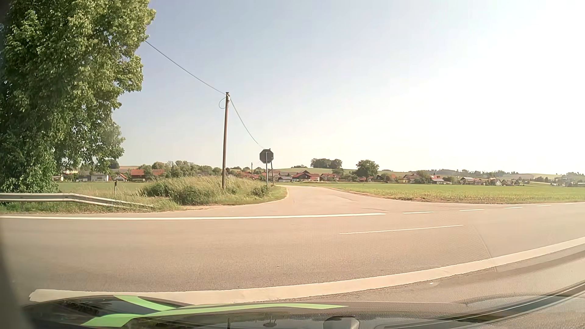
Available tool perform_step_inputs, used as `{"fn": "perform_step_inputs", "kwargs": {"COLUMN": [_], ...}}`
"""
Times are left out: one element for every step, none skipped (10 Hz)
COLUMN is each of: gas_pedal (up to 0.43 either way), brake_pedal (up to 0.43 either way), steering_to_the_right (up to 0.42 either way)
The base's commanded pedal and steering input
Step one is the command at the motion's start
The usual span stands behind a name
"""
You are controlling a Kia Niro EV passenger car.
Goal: Follow the waypoints while adhering to traffic rules and regulations
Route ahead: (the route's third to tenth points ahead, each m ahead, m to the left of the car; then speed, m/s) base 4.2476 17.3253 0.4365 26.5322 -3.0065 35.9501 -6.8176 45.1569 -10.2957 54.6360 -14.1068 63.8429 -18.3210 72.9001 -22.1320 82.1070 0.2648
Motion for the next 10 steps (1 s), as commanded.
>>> {"fn": "perform_step_inputs", "kwargs": {"gas_pedal": [0.0,0.0,0.0,0.0,0.0,0.0,0.0,0.0,0.0,0.0], "brake_pedal": [0.134,0.128,0.122,0.122,0.11,0.098,0.091,0.073,0.061,0.061], "steering_to_the_right": [-0.229,-0.298,-0.37,-0.43,-0.507,-0.562,-0.597,-0.605,-0.615,-0.64]}}
